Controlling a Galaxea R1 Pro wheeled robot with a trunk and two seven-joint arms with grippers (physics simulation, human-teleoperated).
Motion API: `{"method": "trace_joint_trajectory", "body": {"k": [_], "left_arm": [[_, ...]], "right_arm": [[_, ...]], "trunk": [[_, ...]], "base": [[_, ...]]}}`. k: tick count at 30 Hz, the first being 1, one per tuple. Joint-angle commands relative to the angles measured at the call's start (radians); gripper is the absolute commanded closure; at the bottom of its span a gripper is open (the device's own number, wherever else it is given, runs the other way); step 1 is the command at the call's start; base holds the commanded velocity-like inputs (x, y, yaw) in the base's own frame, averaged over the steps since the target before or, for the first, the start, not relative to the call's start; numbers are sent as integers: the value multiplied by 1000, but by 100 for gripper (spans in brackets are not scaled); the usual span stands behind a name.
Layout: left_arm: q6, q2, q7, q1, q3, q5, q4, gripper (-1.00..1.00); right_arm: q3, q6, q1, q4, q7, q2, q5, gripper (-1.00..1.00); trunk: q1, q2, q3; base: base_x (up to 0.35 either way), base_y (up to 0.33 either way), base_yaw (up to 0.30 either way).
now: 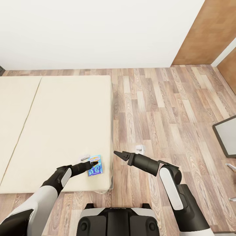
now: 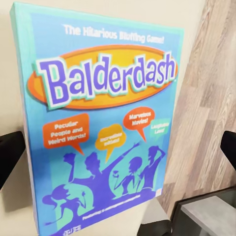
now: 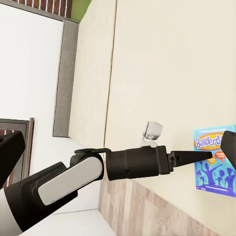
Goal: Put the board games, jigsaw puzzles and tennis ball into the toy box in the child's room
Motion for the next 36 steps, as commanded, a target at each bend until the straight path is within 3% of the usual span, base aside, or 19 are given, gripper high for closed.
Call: {"method": "trace_joint_trajectory", "body": {"k": [1, 36], "left_arm": [[9, 0, -2, 0, 5, 6, 0, -100], [8, 0, -8, 0, 4, 5, -2, -100]], "right_arm": [[-1, 6, 0, 0, 1, 0, -2, -100], [-1, 6, 0, 0, 1, 0, -2, -100]], "trunk": [[0, -1, -1], [0, -1, -1]], "base": [[0, -36, 0], [0, -58, 0]]}}
